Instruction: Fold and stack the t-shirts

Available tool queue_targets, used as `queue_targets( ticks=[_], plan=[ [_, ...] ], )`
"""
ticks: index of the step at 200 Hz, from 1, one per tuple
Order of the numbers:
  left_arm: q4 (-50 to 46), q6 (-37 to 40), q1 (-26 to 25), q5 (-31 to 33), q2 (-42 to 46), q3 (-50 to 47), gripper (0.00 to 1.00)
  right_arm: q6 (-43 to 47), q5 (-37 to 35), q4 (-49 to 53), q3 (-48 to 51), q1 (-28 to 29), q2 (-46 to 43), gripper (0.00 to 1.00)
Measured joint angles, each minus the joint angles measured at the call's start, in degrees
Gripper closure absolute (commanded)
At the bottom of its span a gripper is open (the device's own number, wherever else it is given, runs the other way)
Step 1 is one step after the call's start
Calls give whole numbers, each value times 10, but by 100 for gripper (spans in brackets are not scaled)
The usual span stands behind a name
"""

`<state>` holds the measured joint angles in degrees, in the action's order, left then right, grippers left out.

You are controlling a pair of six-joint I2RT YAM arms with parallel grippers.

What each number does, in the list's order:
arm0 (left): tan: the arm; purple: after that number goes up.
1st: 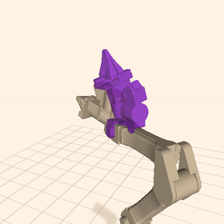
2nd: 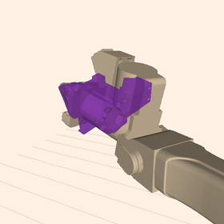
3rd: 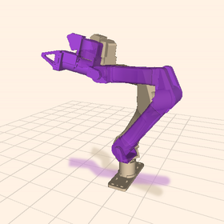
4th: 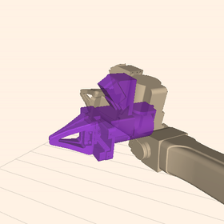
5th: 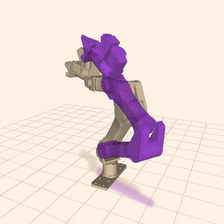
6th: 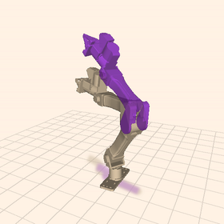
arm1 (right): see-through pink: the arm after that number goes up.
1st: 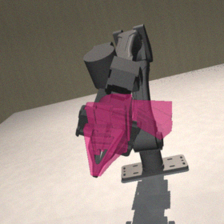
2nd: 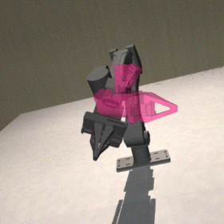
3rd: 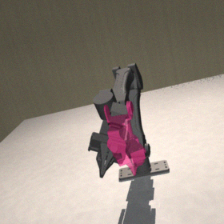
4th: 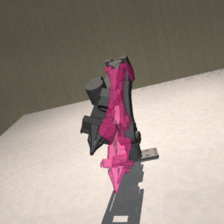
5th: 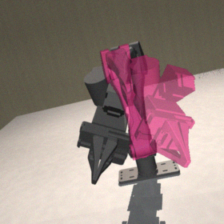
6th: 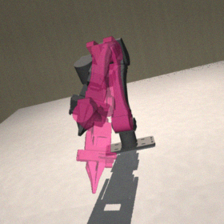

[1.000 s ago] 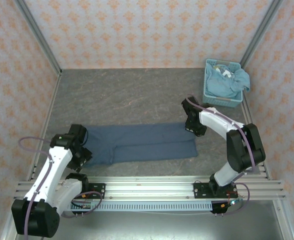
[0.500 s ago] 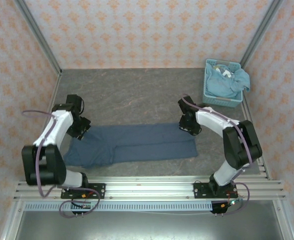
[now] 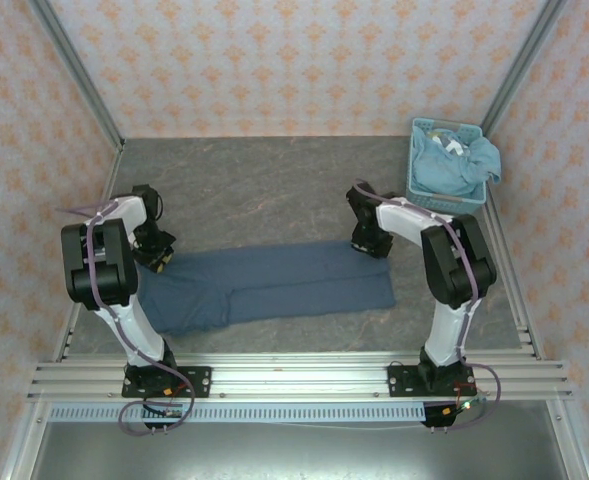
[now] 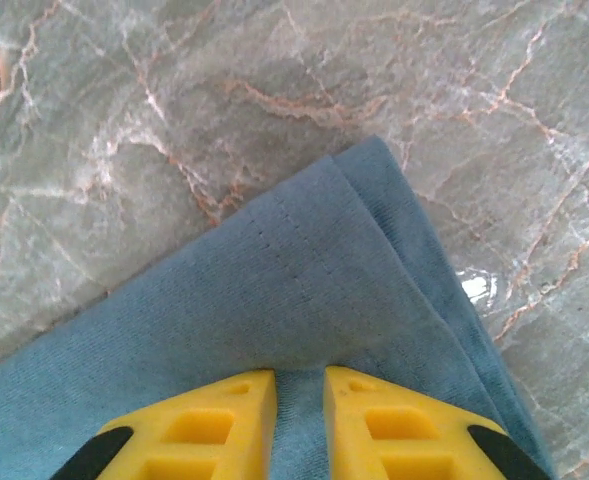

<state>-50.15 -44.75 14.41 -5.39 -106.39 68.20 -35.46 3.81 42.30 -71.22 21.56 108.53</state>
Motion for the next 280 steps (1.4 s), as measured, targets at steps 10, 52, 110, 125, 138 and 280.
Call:
queue_targets(
  ticks=[10,52,110,125,138,280],
  plan=[
    [-4,6,-1,1,-16,17,75,-5,1,5,-9,-3,7,80],
    [-33,29,-2,-19,-90,124,62,-23,7,27,-59,-26,40,79],
    [-9,74,-42,-46,-174,300,36,-37,8,49,-160,-64,101,72],
    [-7,78,-50,-37,-151,303,36,-30,6,49,-169,-66,100,68],
    [-9,78,-51,-27,-108,285,37,-22,5,49,-177,-64,98,65],
    [-12,-18,-9,-139,218,-200,42,32,70,13,-39,12,-49,58]
  ],
)
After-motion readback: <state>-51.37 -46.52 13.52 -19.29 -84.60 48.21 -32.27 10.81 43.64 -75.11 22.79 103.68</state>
